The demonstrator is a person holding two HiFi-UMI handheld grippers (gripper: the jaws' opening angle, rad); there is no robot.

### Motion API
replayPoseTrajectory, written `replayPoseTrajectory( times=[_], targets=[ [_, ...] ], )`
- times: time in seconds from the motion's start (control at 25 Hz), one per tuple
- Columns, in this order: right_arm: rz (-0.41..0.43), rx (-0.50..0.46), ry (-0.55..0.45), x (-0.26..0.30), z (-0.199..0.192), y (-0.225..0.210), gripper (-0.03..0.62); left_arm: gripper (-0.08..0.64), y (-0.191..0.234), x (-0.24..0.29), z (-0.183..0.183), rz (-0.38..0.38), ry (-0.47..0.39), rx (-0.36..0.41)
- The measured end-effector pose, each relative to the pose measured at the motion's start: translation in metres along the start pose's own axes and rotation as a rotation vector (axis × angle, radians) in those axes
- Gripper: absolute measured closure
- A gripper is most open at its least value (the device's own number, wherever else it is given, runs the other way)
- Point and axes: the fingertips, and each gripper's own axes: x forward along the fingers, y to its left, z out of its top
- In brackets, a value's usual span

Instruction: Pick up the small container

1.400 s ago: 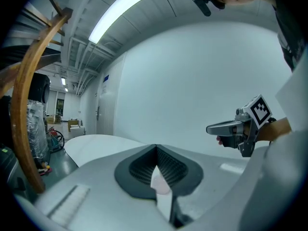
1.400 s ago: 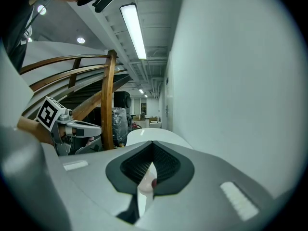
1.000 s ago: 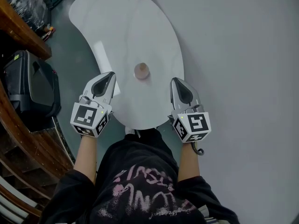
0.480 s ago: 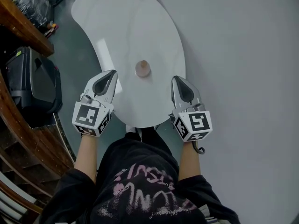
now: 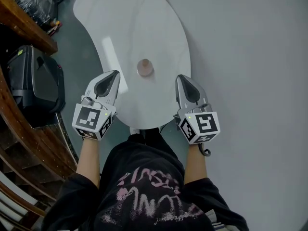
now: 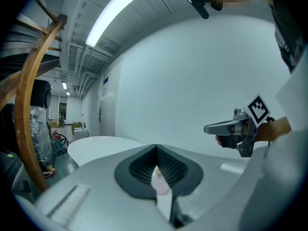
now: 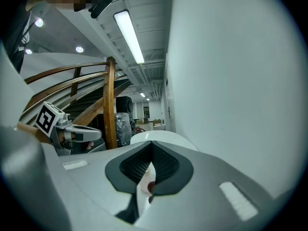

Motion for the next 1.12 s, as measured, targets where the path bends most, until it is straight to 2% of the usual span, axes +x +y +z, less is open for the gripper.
replayPoseTrajectory(
  times=[0.32, 0.48, 0.68, 1.12],
  targets=[
    [0.008, 0.020, -0.038, -0.005, 0.007, -0.018, 0.569, 0.558, -0.018, 0.011, 0.003, -0.035, -0.007, 0.001],
    [-0.005, 0.031, -0.056, -0.006, 0.007, -0.030, 0.568, 0.558, -0.021, 0.019, 0.006, -0.015, -0.001, 0.025],
    [-0.004, 0.008, -0.049, -0.001, 0.007, -0.035, 0.568, 0.558, -0.017, 0.025, 0.008, 0.026, -0.003, 0.015],
    [-0.003, 0.003, -0.032, 0.008, 0.001, -0.041, 0.568, 0.558, 0.000, 0.023, 0.009, 0.131, -0.023, -0.038]
  ],
)
